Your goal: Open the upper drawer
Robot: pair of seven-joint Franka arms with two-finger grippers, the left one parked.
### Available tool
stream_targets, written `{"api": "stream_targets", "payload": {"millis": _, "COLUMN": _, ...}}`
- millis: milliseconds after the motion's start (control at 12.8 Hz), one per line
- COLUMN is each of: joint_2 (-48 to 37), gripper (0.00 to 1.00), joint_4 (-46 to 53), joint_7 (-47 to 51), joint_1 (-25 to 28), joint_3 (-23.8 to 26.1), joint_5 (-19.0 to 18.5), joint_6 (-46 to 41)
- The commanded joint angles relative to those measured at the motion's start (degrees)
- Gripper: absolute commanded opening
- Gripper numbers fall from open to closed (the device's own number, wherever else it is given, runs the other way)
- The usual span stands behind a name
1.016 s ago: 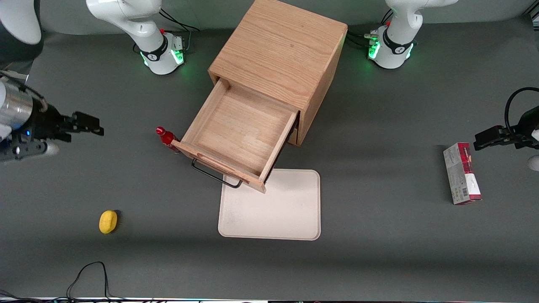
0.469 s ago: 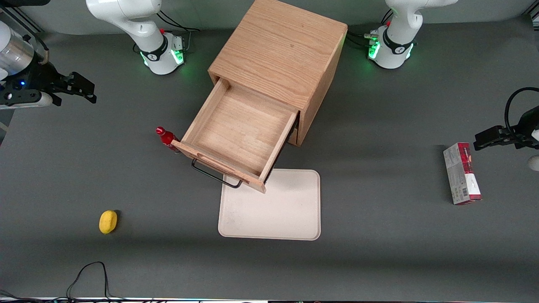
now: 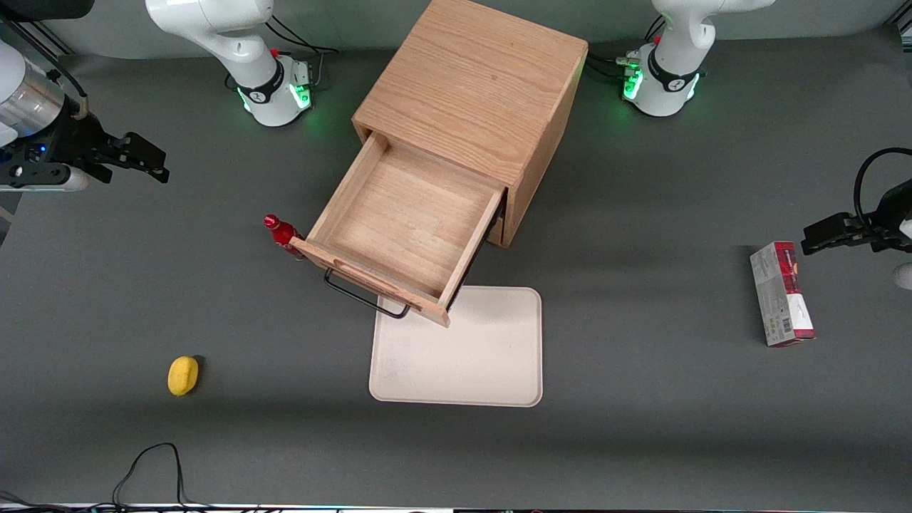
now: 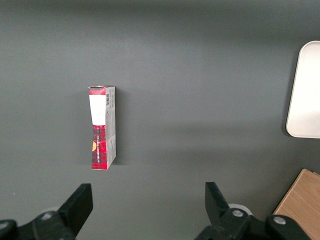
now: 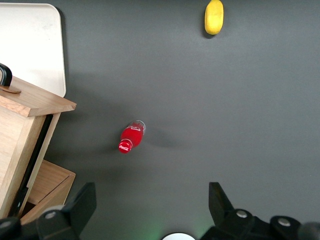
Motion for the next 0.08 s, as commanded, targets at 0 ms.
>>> {"api": "stream_targets", "payload": {"millis": 0, "joint_2": 0.9, "gripper": 1.00, "joint_4": 1.3, "joint_7": 1.7, "joint_1": 0.3, "joint_3": -0.1, "joint_5": 0.6, "joint_6": 0.1}}
